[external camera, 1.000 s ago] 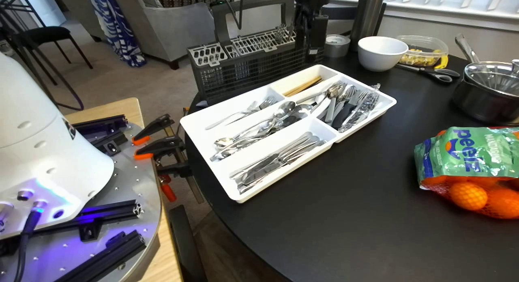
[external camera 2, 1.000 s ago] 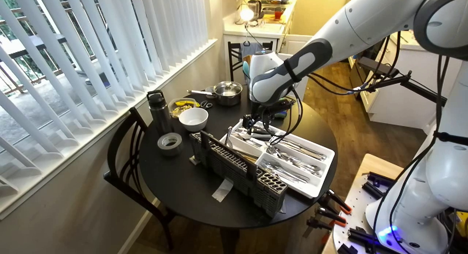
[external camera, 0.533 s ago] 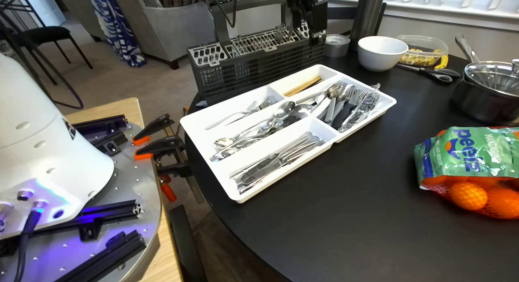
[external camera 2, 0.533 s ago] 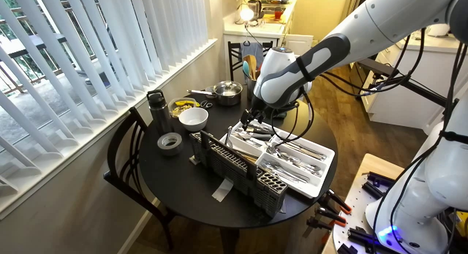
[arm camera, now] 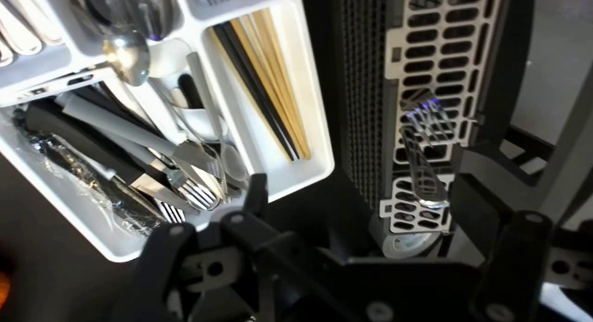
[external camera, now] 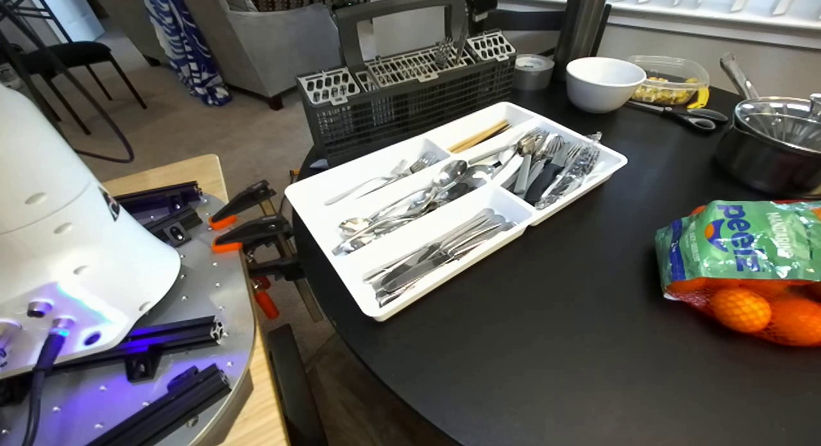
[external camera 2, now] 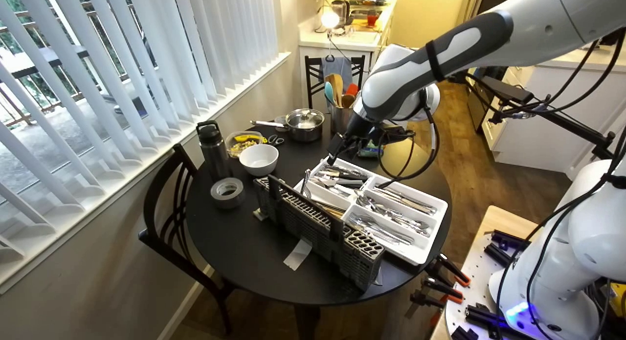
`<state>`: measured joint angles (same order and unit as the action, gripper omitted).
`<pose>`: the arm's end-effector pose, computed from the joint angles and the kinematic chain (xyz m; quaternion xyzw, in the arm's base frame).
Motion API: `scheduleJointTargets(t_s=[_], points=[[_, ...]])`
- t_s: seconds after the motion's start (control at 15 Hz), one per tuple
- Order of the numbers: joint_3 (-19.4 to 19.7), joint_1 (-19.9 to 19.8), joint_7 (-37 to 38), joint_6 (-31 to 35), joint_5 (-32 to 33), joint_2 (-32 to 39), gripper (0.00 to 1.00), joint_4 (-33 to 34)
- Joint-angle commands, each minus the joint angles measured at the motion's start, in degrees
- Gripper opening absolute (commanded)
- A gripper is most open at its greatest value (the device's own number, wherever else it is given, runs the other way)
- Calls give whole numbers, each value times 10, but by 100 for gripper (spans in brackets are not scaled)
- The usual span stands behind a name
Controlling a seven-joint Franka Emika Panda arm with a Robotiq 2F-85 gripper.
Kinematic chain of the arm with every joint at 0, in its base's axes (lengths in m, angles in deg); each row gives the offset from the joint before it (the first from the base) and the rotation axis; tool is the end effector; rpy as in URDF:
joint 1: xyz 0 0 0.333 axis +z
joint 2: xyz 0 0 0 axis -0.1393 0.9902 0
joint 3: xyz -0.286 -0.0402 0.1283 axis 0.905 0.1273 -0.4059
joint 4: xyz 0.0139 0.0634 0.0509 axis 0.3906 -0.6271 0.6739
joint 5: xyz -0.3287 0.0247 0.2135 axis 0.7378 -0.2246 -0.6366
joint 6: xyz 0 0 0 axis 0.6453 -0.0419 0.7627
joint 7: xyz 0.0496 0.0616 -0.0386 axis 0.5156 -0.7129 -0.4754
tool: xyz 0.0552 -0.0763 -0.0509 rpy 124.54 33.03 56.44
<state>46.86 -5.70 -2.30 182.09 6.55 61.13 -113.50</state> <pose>0.4961 0.0146 0.3601 -0.9739 0.0962 -0.1350 0.1550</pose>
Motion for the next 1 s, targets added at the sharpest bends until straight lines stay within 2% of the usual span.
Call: scheduleJointTargets(t_s=[0.0, 0.27, 0.4, 0.73, 0.8, 0.87, 0.93], points=[[2, 20, 5, 22, -125, -28, 100, -20], [-1, 28, 16, 59, -250, -12, 100, -5], [-1, 26, 45, 66, -282, -9, 100, -3], [-4, 11, 176, 39, -261, -4, 100, 11], [-5, 11, 184, 27, -245, -7, 100, 8], [-5, 14, 152, 44, -255, -9, 100, 3], [-5, 13, 161, 40, -253, -9, 100, 4]])
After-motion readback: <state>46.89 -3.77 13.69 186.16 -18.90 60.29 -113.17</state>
